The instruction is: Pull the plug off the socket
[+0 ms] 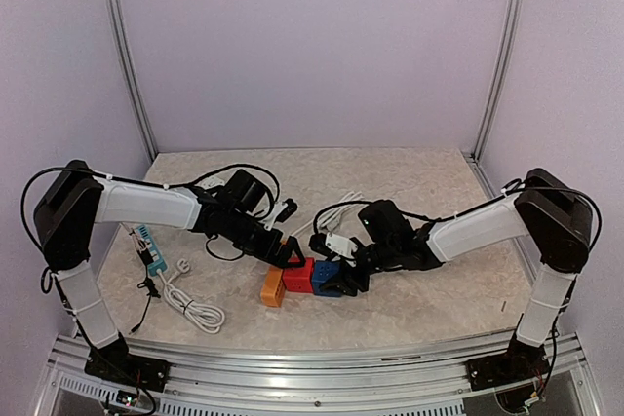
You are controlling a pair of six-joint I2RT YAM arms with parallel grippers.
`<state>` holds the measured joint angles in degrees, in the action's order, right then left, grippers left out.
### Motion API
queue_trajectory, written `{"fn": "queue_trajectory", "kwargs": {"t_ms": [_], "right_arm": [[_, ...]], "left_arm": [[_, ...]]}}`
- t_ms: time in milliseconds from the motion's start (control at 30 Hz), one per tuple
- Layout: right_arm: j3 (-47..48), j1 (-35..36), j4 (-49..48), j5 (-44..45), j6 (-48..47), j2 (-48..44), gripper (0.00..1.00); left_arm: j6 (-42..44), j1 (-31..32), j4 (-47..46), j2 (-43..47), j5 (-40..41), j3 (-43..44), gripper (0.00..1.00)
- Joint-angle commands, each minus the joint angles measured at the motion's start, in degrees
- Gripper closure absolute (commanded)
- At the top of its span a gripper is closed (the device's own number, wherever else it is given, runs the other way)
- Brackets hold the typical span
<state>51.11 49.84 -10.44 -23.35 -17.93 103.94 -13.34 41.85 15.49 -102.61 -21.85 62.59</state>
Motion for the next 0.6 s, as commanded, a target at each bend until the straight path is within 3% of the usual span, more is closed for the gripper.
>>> {"fn": "queue_trajectory", "kwargs": {"t_ms": [0, 267, 567], "right_arm": [[1.4, 0.6, 1.1, 0.9, 1.7, 2.5, 0.46], [1.8, 1.6, -0.1, 2.3, 4.1, 3.7, 0.51], [2.6, 1.7, -0.6, 2.5, 5.7, 4.2, 0.61]], "left_arm": [[-5.0, 1.6, 1.0, 1.2, 2.5, 1.8, 0.01], [-13.8, 3.3, 5.1, 3.5, 8.3, 3.5, 0.01], [-14.5, 7.9, 7.7, 2.9, 13.5, 5.5, 0.01]]}}
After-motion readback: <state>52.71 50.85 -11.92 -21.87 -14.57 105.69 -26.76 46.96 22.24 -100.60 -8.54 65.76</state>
